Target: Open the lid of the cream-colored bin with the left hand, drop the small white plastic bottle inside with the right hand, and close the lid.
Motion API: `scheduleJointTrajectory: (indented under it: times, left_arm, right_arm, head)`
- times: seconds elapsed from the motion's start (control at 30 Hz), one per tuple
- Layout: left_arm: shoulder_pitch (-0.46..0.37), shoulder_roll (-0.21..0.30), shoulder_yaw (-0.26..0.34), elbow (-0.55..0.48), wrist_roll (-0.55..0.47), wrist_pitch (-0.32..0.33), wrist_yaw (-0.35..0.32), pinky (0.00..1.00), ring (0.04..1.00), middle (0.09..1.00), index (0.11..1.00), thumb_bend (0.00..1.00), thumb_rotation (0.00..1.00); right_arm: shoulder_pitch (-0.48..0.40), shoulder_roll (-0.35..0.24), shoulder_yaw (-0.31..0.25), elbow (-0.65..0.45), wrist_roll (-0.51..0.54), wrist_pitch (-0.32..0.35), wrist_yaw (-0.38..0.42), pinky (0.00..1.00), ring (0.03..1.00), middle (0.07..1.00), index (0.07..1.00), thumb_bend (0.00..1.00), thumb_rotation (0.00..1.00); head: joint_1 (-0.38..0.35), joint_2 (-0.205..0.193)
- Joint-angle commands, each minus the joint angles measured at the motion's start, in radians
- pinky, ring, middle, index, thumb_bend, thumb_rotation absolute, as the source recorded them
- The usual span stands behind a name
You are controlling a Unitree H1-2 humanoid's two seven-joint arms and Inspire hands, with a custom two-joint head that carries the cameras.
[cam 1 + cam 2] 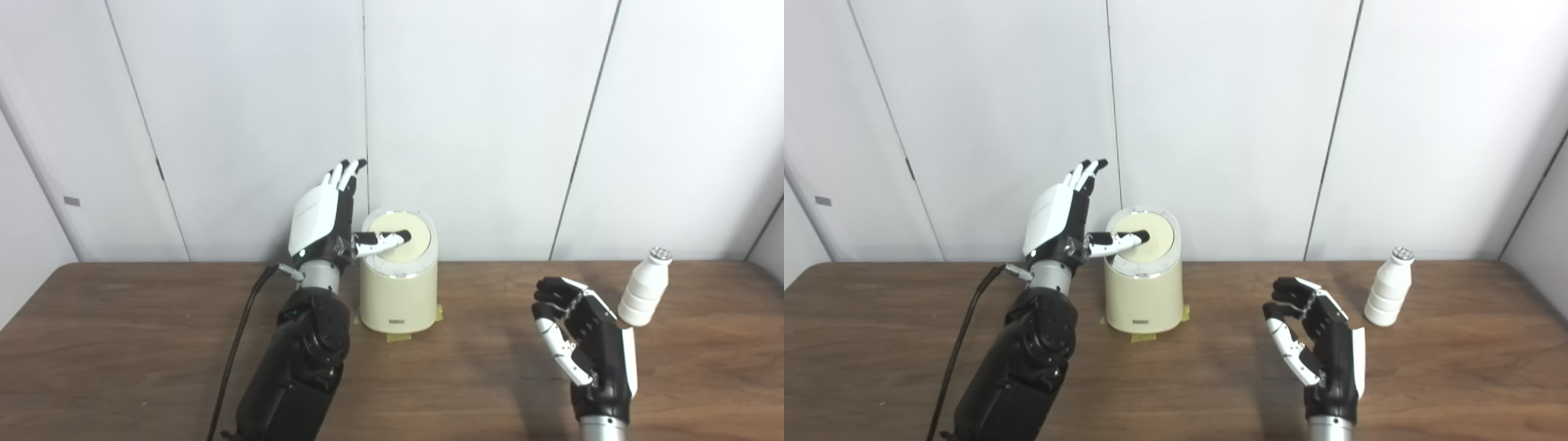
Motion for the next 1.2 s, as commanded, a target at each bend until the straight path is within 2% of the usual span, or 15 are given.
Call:
scheduleJointTrajectory:
  times: [0.0,0.1,0.23,0.33,0.47,0.67,0.77,0.83,0.87,0.9,1.0,1.17]
  left_arm:
    - [-0.066,0.004,-0.004,0.0,0.024,-0.018,0.028,1.0,1.0,1.0,0.962,0.89,0.21]
    - [-0.066,0.013,-0.021,0.03,0.051,-0.006,0.032,1.0,1.0,1.0,0.958,0.9,0.16]
    - [-0.065,0.019,-0.034,0.068,0.085,0.013,0.039,1.0,1.0,1.0,0.963,0.91,0.11]
    - [-0.067,0.017,-0.041,0.079,0.116,0.042,0.025,1.0,1.0,1.0,0.969,0.91,0.13]
    - [-0.071,0.013,-0.047,0.093,0.171,0.049,0.01,1.0,1.0,0.993,0.965,0.91,0.13]
    - [-0.07,-0.001,-0.039,0.102,0.295,0.05,-0.037,0.99,1.0,0.994,0.973,0.92,0.04]
    - [-0.068,-0.005,-0.034,0.092,0.31,0.049,-0.053,1.0,1.0,0.997,0.976,0.92,0.02]
    - [-0.066,-0.005,-0.033,0.078,0.296,0.049,-0.06,1.0,1.0,0.995,0.967,0.88,0.2]
    - [-0.067,0.0,-0.038,0.072,0.291,0.048,-0.062,1.0,1.0,0.994,0.963,0.88,0.26]
    - [-0.067,0.004,-0.042,0.071,0.289,0.047,-0.063,1.0,1.0,0.99,0.956,0.89,0.35]
    - [-0.07,0.007,-0.04,0.062,0.284,0.048,-0.081,1.0,1.0,0.985,0.945,0.93,0.53]
    - [-0.076,0.009,-0.039,0.066,0.285,0.048,-0.091,1.0,0.991,0.976,0.937,0.95,0.63]
  right_arm:
    - [-0.032,0.006,0.006,-0.025,0.007,-0.035,0.01,0.58,0.65,0.655,0.62,0.26,0.3]
    - [-0.034,0.004,0.008,-0.023,0.004,-0.043,0.009,0.58,0.653,0.658,0.618,0.26,0.31]
    - [-0.033,0.011,0.007,-0.039,-0.02,-0.018,-0.006,0.57,0.647,0.653,0.611,0.26,0.32]
    - [-0.03,0.013,0.008,-0.046,-0.006,-0.015,0.002,0.57,0.646,0.652,0.611,0.25,0.28]
    - [-0.027,0.019,0.009,-0.058,-0.002,-0.008,0.004,0.57,0.645,0.652,0.611,0.25,0.27]
    - [-0.027,0.02,0.009,-0.061,-0.005,-0.008,0.006,0.57,0.644,0.653,0.612,0.24,0.26]
    - [-0.028,0.019,0.01,-0.056,-0.006,-0.014,0.006,0.57,0.642,0.652,0.613,0.25,0.27]
    - [-0.029,0.02,0.009,-0.051,-0.01,-0.022,0.003,0.56,0.637,0.647,0.61,0.25,0.28]
    - [-0.03,0.02,0.009,-0.051,-0.008,-0.021,0.004,0.56,0.635,0.646,0.609,0.25,0.28]
    - [-0.031,0.021,0.01,-0.051,-0.006,-0.019,0.005,0.56,0.636,0.646,0.609,0.25,0.28]
    - [-0.031,0.024,0.01,-0.056,-0.004,-0.007,0.005,0.57,0.64,0.647,0.607,0.25,0.29]
    - [-0.034,0.023,0.01,-0.051,-0.008,-0.012,0.003,0.57,0.642,0.651,0.611,0.25,0.28]
  head:
    - [-0.002,0.0]
    - [-0.011,0.002]
    - [-0.01,0.003]
    - [-0.012,0.006]
    - [-0.016,0.01]
    - [-0.016,0.013]
    - [-0.017,0.011]
    - [-0.016,0.01]
    - [-0.016,0.01]
    - [-0.016,0.01]
    - [-0.018,0.009]
    - [-0.019,0.007]
